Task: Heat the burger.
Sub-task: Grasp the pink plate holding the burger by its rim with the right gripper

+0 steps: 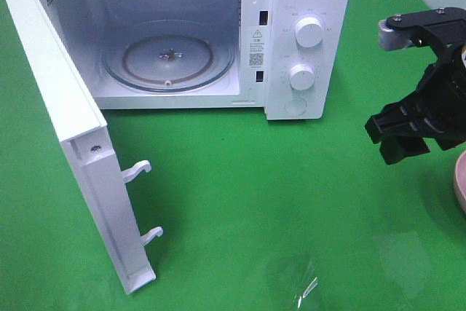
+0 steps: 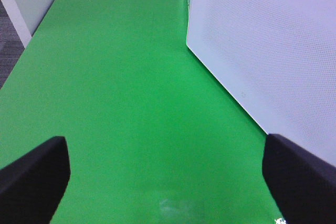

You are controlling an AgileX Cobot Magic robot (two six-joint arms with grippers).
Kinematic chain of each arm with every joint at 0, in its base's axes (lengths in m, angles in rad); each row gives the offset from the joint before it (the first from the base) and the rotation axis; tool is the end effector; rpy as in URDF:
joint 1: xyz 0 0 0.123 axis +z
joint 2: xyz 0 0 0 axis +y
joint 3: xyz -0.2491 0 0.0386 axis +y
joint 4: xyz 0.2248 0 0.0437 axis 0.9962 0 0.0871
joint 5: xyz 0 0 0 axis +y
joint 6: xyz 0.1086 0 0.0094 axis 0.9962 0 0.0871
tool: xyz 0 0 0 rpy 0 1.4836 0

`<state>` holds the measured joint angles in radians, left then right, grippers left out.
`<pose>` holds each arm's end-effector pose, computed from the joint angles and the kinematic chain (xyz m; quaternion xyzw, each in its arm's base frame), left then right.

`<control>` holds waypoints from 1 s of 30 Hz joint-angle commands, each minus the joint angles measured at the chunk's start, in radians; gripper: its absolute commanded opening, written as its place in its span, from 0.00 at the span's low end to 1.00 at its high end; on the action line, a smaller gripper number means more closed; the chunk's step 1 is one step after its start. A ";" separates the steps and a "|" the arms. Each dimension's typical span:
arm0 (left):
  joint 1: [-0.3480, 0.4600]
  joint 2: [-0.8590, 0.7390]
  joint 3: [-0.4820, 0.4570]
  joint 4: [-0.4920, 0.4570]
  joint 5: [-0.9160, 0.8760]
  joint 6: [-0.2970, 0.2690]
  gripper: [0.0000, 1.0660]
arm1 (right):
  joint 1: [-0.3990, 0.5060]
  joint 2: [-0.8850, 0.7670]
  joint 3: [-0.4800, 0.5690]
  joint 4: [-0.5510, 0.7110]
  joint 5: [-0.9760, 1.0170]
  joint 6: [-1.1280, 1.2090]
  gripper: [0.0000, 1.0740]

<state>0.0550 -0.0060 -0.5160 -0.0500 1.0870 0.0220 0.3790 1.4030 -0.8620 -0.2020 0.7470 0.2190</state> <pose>0.0207 -0.0037 0.2600 -0.0125 0.8540 -0.0049 0.5201 0.2393 0.0793 0.1964 -0.1381 0.9700 -0.0234 0.1987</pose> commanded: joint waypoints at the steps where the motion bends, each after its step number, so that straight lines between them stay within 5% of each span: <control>1: -0.001 -0.015 0.001 -0.003 -0.015 0.002 0.85 | -0.006 -0.006 -0.007 -0.012 0.009 -0.057 0.91; 9: -0.001 -0.015 0.001 -0.003 -0.015 0.002 0.85 | -0.056 -0.006 -0.005 -0.009 0.035 -0.094 0.92; 30: -0.001 -0.015 0.001 -0.003 -0.015 0.002 0.85 | -0.379 0.010 0.045 -0.009 0.011 -0.192 0.85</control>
<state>0.0550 -0.0060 -0.5160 -0.0500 1.0870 0.0220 0.0220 1.4040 -0.8320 -0.2080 0.7810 0.0420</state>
